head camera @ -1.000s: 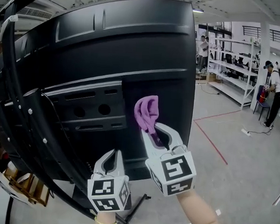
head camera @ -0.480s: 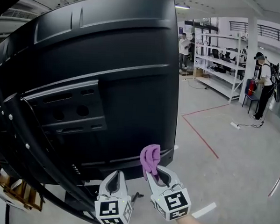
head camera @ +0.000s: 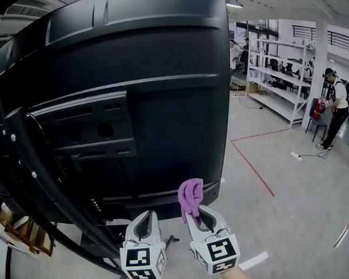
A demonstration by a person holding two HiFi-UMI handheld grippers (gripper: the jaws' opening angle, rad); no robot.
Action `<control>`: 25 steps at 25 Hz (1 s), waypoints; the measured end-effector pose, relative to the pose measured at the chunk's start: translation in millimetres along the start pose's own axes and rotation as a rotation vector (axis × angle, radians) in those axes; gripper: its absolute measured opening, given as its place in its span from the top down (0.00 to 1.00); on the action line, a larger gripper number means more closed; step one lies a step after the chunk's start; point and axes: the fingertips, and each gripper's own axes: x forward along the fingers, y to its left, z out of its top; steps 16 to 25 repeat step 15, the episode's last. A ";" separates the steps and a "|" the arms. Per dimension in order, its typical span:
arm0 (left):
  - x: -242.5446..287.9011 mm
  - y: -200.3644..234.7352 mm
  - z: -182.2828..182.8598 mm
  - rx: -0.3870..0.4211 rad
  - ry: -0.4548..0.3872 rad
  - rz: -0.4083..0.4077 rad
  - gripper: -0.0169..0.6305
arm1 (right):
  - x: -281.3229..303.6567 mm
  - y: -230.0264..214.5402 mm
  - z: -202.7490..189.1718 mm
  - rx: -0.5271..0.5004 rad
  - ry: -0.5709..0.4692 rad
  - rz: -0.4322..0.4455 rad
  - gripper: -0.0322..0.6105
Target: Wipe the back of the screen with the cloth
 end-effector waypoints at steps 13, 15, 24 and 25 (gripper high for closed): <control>4.7 -4.2 2.9 -0.017 -0.001 -0.013 0.96 | -3.2 2.7 1.6 -0.020 -0.014 0.001 0.85; 5.3 -5.5 2.8 -0.023 -0.001 -0.017 0.96 | -3.9 2.4 0.9 -0.018 -0.013 0.000 0.85; 5.3 -5.5 2.8 -0.023 -0.001 -0.017 0.96 | -3.9 2.4 0.9 -0.018 -0.013 0.000 0.85; 5.3 -5.5 2.8 -0.023 -0.001 -0.017 0.96 | -3.9 2.4 0.9 -0.018 -0.013 0.000 0.85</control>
